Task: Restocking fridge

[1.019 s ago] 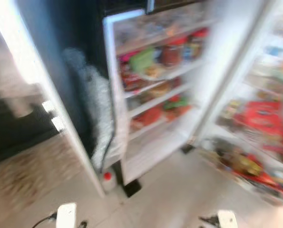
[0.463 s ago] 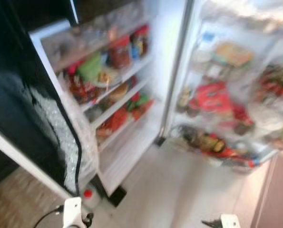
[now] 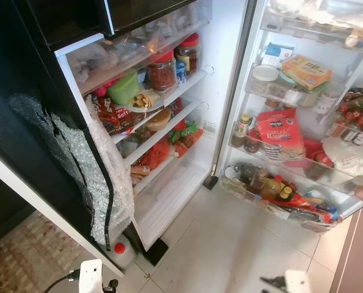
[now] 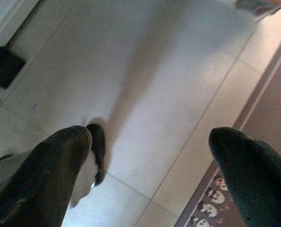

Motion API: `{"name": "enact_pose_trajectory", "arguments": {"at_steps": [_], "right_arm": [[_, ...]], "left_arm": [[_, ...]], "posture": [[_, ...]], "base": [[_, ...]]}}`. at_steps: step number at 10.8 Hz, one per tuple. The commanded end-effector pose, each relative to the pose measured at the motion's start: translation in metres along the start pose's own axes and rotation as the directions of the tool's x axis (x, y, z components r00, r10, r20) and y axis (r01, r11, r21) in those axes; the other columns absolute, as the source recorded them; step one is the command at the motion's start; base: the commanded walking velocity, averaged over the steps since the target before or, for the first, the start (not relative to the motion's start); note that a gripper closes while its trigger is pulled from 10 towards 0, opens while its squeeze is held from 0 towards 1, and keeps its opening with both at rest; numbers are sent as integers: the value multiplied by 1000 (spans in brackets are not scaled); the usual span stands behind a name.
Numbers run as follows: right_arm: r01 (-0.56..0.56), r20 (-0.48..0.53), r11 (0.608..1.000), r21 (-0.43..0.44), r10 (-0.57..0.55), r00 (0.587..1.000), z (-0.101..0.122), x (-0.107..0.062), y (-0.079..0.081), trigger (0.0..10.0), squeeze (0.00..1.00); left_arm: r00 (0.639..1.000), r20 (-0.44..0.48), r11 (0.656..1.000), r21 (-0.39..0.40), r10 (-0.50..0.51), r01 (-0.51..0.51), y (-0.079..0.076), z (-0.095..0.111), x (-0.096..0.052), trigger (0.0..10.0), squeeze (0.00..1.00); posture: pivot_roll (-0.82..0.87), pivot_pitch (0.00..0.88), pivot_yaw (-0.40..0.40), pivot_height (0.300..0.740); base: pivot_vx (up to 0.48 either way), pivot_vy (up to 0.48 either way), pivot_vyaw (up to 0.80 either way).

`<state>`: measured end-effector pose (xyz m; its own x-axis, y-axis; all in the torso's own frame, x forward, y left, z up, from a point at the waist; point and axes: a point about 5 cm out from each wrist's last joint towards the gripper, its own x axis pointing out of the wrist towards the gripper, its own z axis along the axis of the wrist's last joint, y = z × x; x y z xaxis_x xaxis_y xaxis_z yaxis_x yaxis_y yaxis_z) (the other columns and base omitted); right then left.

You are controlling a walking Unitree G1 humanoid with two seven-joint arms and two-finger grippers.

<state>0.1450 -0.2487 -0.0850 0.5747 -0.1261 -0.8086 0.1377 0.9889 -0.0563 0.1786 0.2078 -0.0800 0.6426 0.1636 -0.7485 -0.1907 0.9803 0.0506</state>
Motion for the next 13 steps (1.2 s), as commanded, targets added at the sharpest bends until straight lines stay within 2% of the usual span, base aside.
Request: {"name": "enact_pose_trajectory", "arguments": {"at_steps": [1,2,3,5,6,7,8,9,10,12,13], "right_arm": [[64,48,998,18,-65,997,9,-1,-13,10000,0],[100,90,994,52,-104,990,18,-1,-20,10000,0],[151,237,983,100,-171,956,62,8,3,10000,0],[206,324,970,125,-236,916,81,6,-2,10000,0],[250,427,955,158,-295,855,105,2,-7,10000,0],[332,461,901,279,-429,776,117,-6,-22,10000,0],[388,456,851,354,-519,723,122,-11,-34,10000,0],[460,465,801,382,-597,654,129,-18,-47,10000,0],[515,448,720,466,-693,564,134,-28,-66,10000,0],[540,466,657,525,-754,464,152,-42,-87,10000,0],[546,468,638,543,-770,434,157,-46,-91,10000,0]], "left_arm": [[1000,-11,1000,1,8,-8,2,-3,-1,10000,0],[1000,-11,1000,1,10,-10,2,-3,-1,10000,0],[1000,-11,1000,4,12,-12,3,-3,-1,10000,0],[1000,-12,1000,7,11,-11,4,-2,-1,10000,0],[1000,-10,1000,7,6,-6,3,-2,0,10000,0],[1000,-4,1000,1,11,-11,4,0,0,10000,0],[1000,-5,1000,4,10,-10,4,0,0,10000,0],[1000,-9,1000,9,8,-8,4,0,0,10000,0],[1000,-6,1000,4,11,-11,5,1,0,10000,0],[1000,-7,1000,4,9,-9,4,1,0,10000,0],[1000,-7,1000,4,9,-9,4,1,0,10000,0]], "posture": [[-93,68,24,740],[-96,70,25,740],[-112,79,24,740],[-123,84,26,740],[-124,86,27,740],[-126,85,31,740],[-133,86,33,740],[-135,85,33,740],[-146,85,32,740],[-145,84,30,740],[-143,81,30,740]], "base": [[0,0,0],[0,0,0],[0,0,0],[0,0,0],[0,0,0],[0,0,0],[0,0,0],[0,0,0],[0,0,0],[0,0,0],[0,0,0]]}}
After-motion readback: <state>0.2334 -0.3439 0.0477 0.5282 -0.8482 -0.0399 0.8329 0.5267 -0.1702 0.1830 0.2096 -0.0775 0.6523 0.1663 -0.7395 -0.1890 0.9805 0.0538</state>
